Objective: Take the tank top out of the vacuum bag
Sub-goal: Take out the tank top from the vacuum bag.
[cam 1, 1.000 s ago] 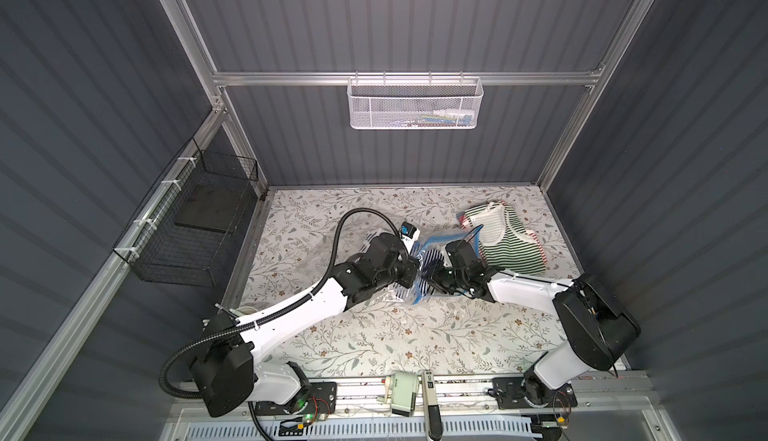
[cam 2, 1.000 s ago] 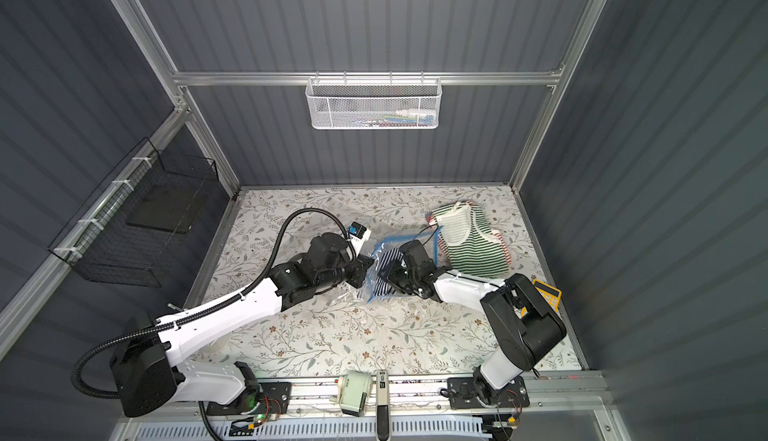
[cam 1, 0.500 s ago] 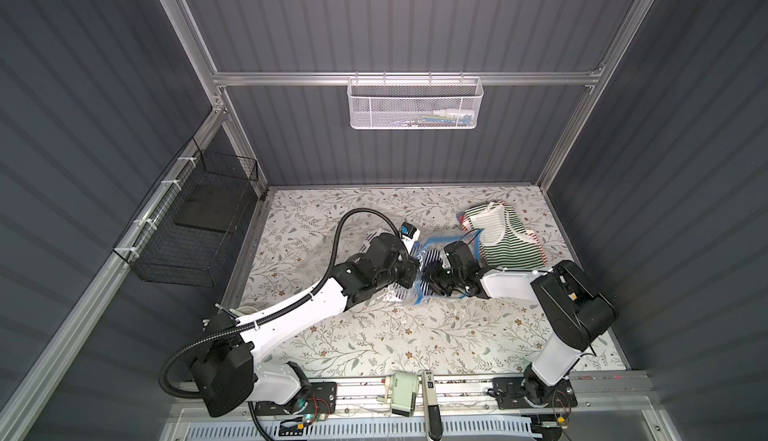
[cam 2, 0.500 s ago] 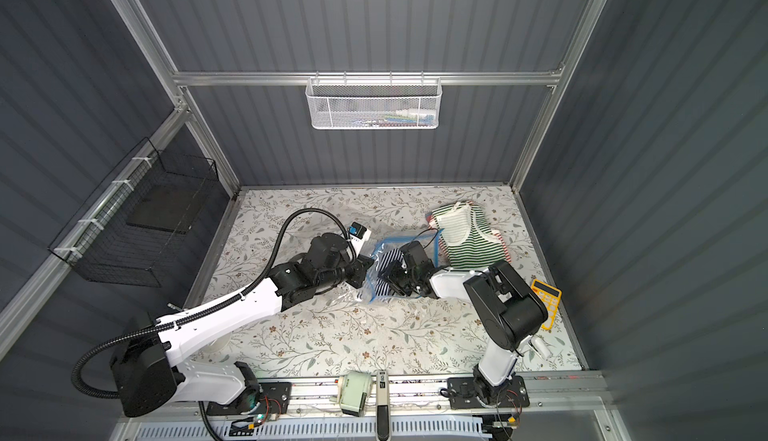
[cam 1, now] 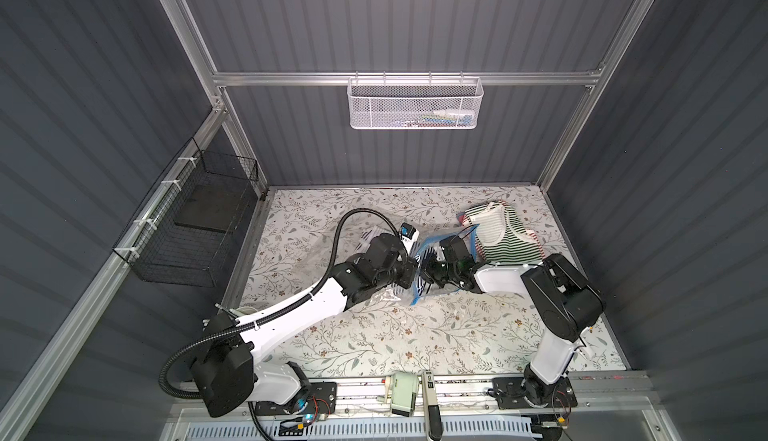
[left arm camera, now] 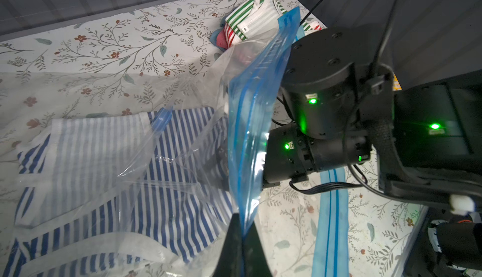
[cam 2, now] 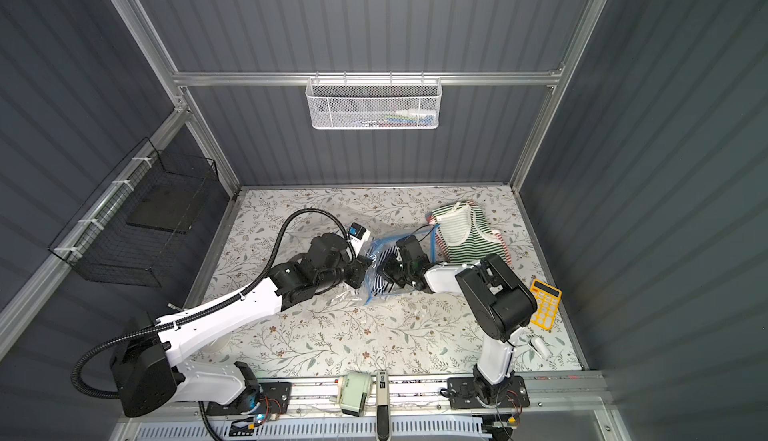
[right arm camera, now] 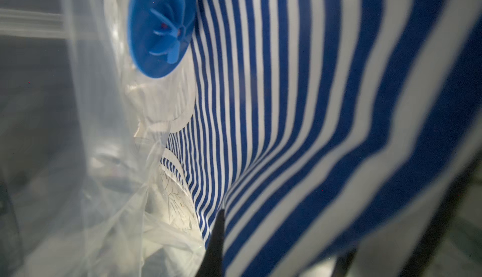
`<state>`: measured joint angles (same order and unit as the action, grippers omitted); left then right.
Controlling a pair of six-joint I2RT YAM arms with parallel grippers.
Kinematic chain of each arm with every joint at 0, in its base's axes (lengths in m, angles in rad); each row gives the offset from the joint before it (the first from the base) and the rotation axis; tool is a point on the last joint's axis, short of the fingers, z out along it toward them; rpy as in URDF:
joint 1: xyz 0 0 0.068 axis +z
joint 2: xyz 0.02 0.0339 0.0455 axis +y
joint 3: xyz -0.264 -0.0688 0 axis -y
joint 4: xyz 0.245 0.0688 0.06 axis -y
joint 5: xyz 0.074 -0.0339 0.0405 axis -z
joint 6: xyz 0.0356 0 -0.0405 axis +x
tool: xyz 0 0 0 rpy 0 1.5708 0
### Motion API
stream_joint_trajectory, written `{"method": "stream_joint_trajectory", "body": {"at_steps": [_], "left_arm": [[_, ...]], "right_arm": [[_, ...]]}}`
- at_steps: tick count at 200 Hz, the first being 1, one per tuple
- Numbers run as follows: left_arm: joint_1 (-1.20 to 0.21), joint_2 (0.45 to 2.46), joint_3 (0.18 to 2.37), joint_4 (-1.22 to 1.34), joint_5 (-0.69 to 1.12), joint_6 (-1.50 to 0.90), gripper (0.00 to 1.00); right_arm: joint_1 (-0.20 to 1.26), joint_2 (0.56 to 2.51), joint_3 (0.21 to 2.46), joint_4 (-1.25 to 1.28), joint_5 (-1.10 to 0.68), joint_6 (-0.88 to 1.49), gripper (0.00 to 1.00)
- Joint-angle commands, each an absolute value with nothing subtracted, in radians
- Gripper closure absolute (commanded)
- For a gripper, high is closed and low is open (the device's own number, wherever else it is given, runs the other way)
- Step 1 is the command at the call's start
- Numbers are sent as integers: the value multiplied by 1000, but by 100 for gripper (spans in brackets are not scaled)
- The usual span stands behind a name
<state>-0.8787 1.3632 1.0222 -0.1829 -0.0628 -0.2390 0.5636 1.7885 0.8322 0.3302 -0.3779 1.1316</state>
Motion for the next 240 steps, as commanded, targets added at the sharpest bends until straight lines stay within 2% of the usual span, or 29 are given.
{"method": "stream_joint_trajectory", "body": {"at_steps": [1,33,62,105,173,240], "left_arm": [[-887,1335,1055,-208,-130,-235,100],[-886,1385,1148,-284,-220,-283,100],[-888,1390,1194,-253,-210,-292,100],[-887,1472,1344,-389,-370,-307,100],[-887,1453,1296,-386,-374,-326,100],[-887,1429,1237,-378,-362,-336,100]], "right_arm": [[571,1695,858,285,-363,1070,100],[589,1568,893,128,-268,998,100],[590,1547,894,104,-284,978,100],[615,1504,969,-9,-227,902,100],[599,1392,1093,-192,-145,846,100],[540,1292,1180,-379,-181,898,100]]}}
